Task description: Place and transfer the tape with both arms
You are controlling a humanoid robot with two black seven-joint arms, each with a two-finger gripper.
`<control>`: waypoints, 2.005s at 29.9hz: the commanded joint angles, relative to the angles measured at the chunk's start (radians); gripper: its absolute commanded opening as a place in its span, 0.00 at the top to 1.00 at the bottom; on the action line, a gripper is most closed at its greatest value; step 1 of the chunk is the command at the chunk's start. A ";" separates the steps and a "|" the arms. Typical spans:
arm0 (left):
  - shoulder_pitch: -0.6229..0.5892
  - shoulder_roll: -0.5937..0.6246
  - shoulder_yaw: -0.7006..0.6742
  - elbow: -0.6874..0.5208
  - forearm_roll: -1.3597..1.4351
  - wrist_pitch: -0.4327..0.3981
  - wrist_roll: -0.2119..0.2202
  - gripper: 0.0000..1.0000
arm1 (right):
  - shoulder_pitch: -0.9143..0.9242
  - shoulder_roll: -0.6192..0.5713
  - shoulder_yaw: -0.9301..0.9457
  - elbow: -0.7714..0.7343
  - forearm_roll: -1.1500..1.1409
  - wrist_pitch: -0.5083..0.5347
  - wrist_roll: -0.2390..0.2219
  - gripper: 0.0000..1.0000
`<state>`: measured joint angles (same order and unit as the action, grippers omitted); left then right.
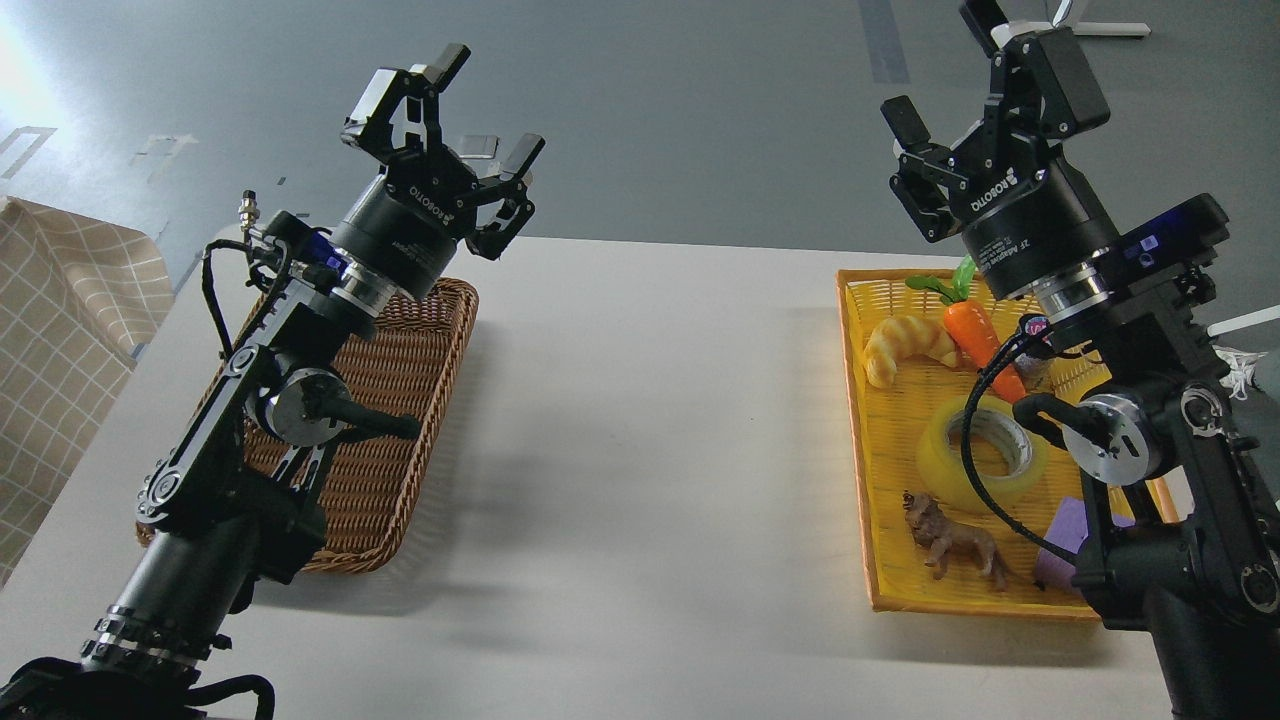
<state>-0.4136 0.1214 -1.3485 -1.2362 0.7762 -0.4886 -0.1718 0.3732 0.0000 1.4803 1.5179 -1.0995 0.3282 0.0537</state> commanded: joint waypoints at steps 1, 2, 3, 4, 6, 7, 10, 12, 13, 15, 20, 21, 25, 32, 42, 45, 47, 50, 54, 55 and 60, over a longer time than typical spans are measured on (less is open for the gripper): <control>0.002 0.001 0.002 0.000 0.001 0.000 0.000 0.02 | 0.000 0.000 0.002 0.004 0.000 0.000 0.000 0.00; 0.004 0.003 0.003 0.000 0.005 0.000 0.000 0.02 | 0.000 0.000 0.002 0.004 0.000 0.000 0.000 0.00; 0.012 0.004 0.005 0.000 0.012 0.000 0.000 0.02 | -0.002 0.000 0.000 0.008 0.000 0.000 0.002 0.00; 0.012 0.004 0.005 0.000 0.012 0.000 0.000 0.02 | -0.002 0.000 0.000 0.008 0.000 0.000 0.002 0.00; 0.019 0.001 0.002 -0.005 0.009 0.000 -0.003 0.02 | -0.016 0.000 0.000 0.024 0.000 -0.001 0.003 0.00; 0.019 0.001 0.002 -0.006 0.009 0.000 -0.002 0.02 | -0.019 0.000 0.000 0.028 0.000 -0.001 0.003 0.00; 0.021 0.001 0.002 -0.008 0.008 0.000 -0.001 0.02 | -0.025 0.000 0.002 0.034 0.000 -0.001 0.003 0.00; 0.021 0.001 0.002 -0.008 0.008 0.000 -0.001 0.02 | -0.025 0.000 0.002 0.036 0.000 -0.001 0.003 0.00; 0.021 0.000 0.000 -0.009 0.006 0.000 -0.003 0.02 | -0.025 0.000 0.002 0.036 0.000 -0.001 0.003 0.00; 0.025 -0.003 0.000 -0.020 0.003 0.000 -0.003 0.02 | -0.030 0.000 0.002 0.039 0.000 -0.001 0.003 0.00; 0.032 -0.006 0.000 -0.028 0.001 0.000 -0.001 0.02 | -0.039 0.000 0.003 0.044 0.000 -0.001 0.003 0.00; 0.032 -0.006 0.000 -0.028 0.001 0.000 -0.001 0.02 | -0.039 0.000 0.003 0.044 0.000 -0.003 0.003 0.00; 0.032 -0.006 0.002 -0.029 0.001 0.000 -0.001 0.02 | -0.039 0.000 0.005 0.044 0.000 -0.003 0.003 0.00; 0.035 -0.009 0.000 -0.029 0.001 0.000 -0.001 0.02 | -0.045 0.000 0.006 0.044 -0.002 -0.005 0.003 0.00; 0.032 -0.008 0.000 -0.029 0.000 0.005 -0.001 0.02 | -0.045 0.000 0.008 0.044 -0.002 -0.005 0.003 0.00; 0.033 -0.008 -0.001 -0.028 0.000 0.005 -0.001 0.02 | -0.046 0.000 0.008 0.044 0.000 -0.005 0.003 0.00; 0.032 -0.008 -0.001 -0.029 0.000 0.007 -0.001 0.02 | -0.046 0.000 0.006 0.042 0.000 -0.005 0.003 0.00; 0.032 -0.008 -0.003 -0.029 0.000 0.007 -0.001 0.02 | -0.046 0.000 0.008 0.042 0.000 -0.005 0.003 0.00; 0.033 -0.009 -0.006 -0.029 0.000 0.007 -0.001 0.02 | -0.046 0.000 0.008 0.044 -0.002 -0.005 0.003 0.00; 0.032 -0.009 -0.006 -0.029 0.000 0.007 -0.001 0.02 | -0.046 0.000 0.008 0.044 -0.002 -0.005 0.003 0.00; 0.032 -0.009 -0.006 -0.029 0.000 0.007 -0.001 0.02 | -0.046 0.000 0.008 0.044 0.000 -0.005 0.003 0.00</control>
<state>-0.3815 0.1122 -1.3545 -1.2656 0.7762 -0.4817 -0.1733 0.3267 0.0000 1.4879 1.5605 -1.1002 0.3236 0.0569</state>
